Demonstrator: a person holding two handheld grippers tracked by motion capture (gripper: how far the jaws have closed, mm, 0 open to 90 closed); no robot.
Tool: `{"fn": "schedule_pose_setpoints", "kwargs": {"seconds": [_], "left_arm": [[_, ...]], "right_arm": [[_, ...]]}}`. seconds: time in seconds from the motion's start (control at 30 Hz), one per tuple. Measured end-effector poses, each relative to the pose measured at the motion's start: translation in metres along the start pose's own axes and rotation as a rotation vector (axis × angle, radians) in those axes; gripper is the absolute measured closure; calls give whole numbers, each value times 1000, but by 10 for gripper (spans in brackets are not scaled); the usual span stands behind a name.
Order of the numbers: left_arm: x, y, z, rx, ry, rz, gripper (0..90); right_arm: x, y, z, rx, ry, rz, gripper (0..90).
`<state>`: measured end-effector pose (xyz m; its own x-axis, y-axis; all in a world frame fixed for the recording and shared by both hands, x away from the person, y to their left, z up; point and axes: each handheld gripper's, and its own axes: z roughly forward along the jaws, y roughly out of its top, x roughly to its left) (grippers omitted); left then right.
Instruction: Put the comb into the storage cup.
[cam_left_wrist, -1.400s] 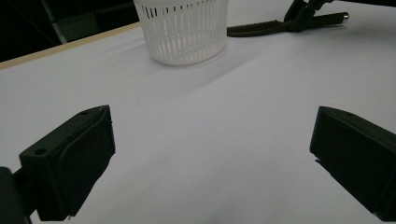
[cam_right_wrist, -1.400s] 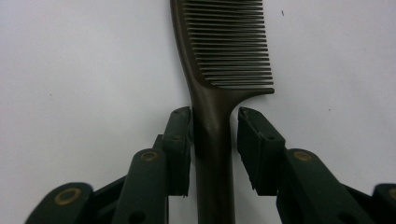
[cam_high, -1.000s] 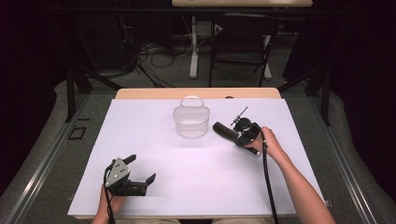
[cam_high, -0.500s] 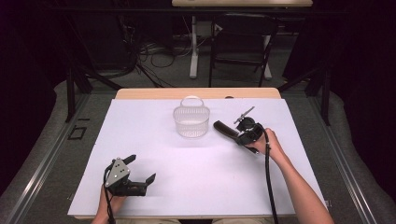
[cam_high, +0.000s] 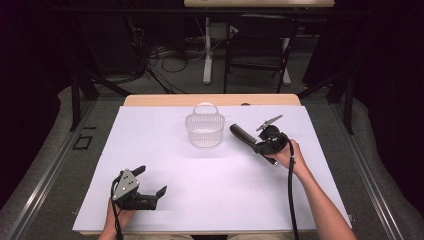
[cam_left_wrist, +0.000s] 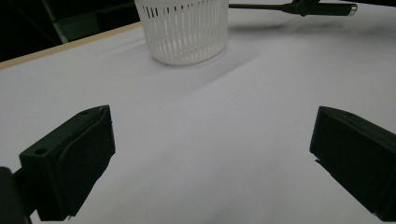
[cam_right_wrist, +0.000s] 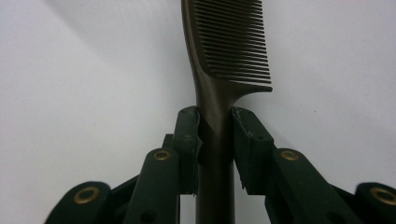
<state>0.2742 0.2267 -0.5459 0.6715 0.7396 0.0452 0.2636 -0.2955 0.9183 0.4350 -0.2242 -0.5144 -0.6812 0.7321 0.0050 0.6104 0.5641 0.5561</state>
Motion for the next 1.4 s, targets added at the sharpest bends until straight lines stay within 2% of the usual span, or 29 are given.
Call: {"fn": "schedule_pose_setpoints", "kwargs": {"seconds": [0.23,1.0,1.4], "left_arm": [[0,0,0,-1,1,-1,2],[1,0,-1,-3,2,-1,2],[0,0,-1,-2,2,3,2]], "right_arm": [[2,-6,-6,-57,-3,8,725],[1,-17,-19,-170,-1,56,725],[5,-18,-23,-226,-12,46,725]]}}
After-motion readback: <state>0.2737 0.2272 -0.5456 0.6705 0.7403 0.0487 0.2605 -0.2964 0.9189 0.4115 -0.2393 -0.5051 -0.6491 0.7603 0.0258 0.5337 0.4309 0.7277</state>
